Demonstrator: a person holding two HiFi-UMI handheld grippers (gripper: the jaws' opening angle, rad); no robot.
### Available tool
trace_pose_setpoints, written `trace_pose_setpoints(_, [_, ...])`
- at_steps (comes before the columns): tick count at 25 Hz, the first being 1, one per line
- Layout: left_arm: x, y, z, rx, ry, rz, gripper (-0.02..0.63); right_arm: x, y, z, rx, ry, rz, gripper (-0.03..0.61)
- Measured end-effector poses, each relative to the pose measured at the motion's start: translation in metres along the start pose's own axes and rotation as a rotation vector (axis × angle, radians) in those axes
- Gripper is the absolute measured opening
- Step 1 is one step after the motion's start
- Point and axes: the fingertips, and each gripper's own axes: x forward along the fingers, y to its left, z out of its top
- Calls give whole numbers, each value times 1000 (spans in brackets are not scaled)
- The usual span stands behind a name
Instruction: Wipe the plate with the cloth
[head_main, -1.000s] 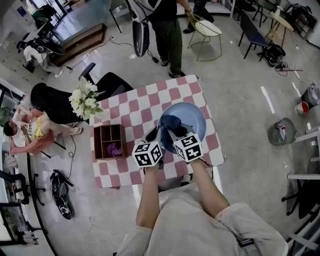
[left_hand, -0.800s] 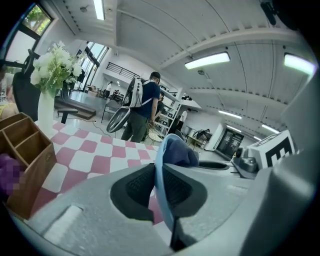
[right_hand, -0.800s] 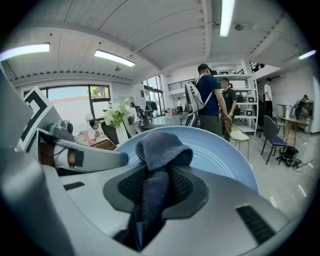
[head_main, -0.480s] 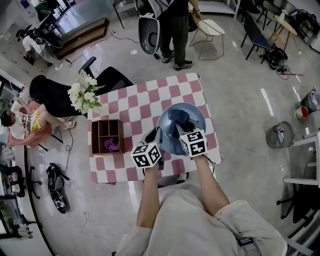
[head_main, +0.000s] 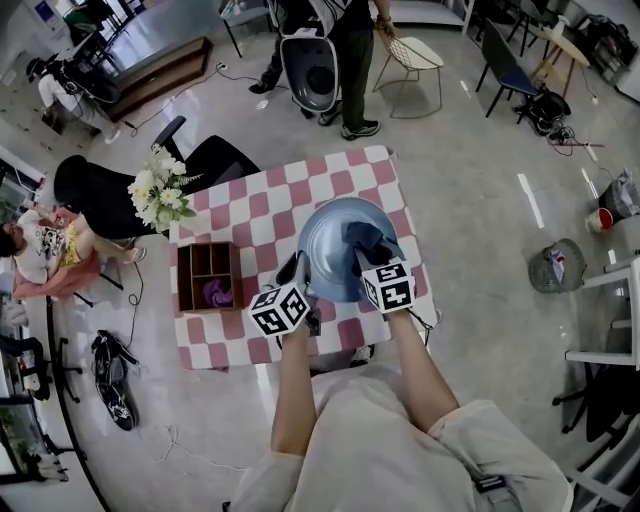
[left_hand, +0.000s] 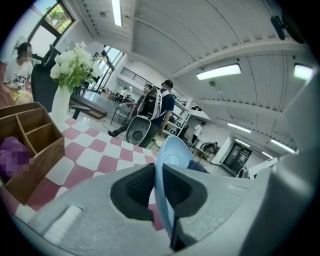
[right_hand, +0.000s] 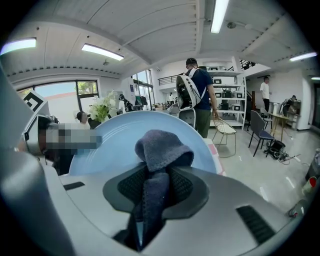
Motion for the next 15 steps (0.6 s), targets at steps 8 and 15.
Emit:
trace_pose_setpoints(8, [1,-2,3,-30,-25,14,29,1,40,5,-52,-3,77,103])
trace_pose_setpoints(15, [-4,-6,-8,-31,-17,20,29,1,69,10,-47,-15,142,103])
